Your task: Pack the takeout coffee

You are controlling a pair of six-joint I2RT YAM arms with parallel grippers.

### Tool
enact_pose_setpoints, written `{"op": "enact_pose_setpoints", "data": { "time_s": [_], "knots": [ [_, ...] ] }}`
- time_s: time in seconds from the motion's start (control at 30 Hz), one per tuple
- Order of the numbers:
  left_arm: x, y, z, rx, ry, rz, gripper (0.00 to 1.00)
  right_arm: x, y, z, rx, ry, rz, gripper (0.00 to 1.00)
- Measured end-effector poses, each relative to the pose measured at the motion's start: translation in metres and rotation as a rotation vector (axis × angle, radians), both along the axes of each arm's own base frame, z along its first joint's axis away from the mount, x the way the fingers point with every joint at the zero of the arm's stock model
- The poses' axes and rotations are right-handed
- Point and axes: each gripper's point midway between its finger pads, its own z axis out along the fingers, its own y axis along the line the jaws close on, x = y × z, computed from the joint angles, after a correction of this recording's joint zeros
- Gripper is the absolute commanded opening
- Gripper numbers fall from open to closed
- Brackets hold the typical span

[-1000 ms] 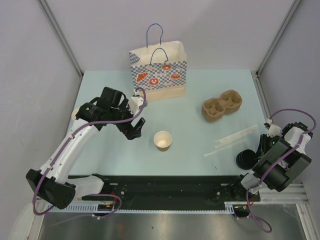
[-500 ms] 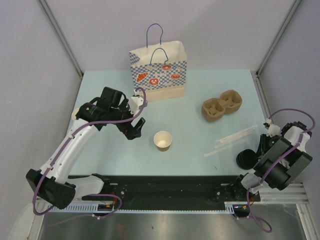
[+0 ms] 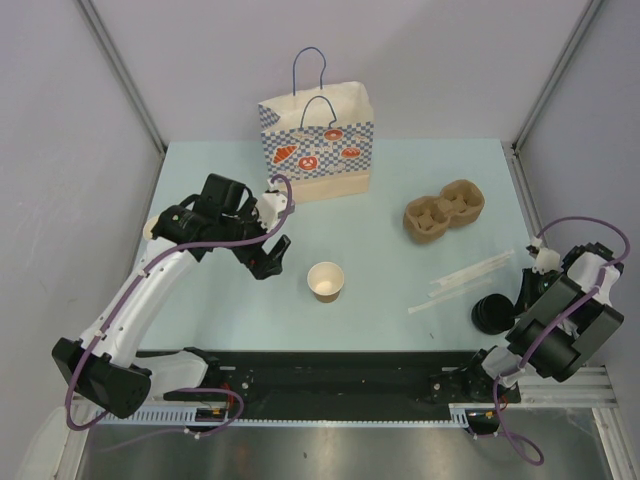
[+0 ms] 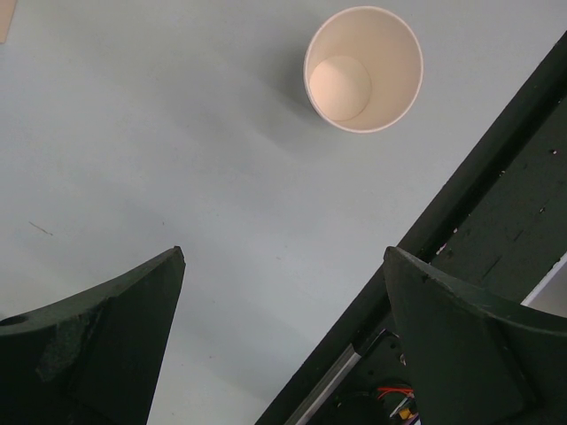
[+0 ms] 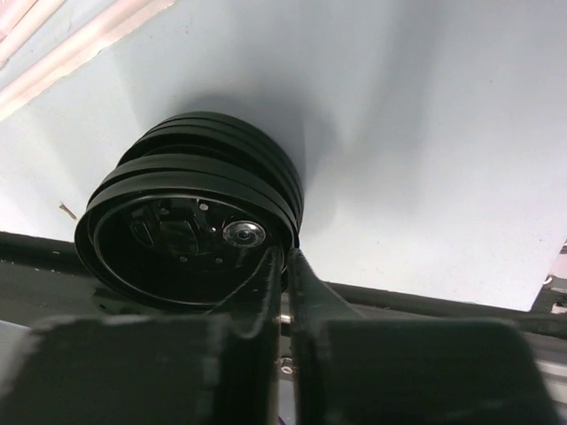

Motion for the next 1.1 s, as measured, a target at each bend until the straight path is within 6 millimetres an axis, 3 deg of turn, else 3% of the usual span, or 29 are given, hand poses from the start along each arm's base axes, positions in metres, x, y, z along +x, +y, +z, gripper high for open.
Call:
{"op": "enact_pose_setpoints", "data": {
  "time_s": [0.5, 0.93, 1.1],
  "knots": [
    [0.000, 0.000, 0.000, 0.000, 0.000, -0.001, 1.00, -0.013, -0.003, 0.016, 0.020, -0.038, -0.024, 0.00],
    [0.001, -0.001, -0.002, 0.002, 0.007, -0.002, 1.00, -0.008, 0.001, 0.038, 0.085, -0.103, -0.029, 0.00],
    [0.002, -0.002, -0.005, 0.003, 0.019, -0.004, 1.00, -0.008, 0.001, 0.038, 0.087, -0.100, -0.033, 0.29]
  ]
}}
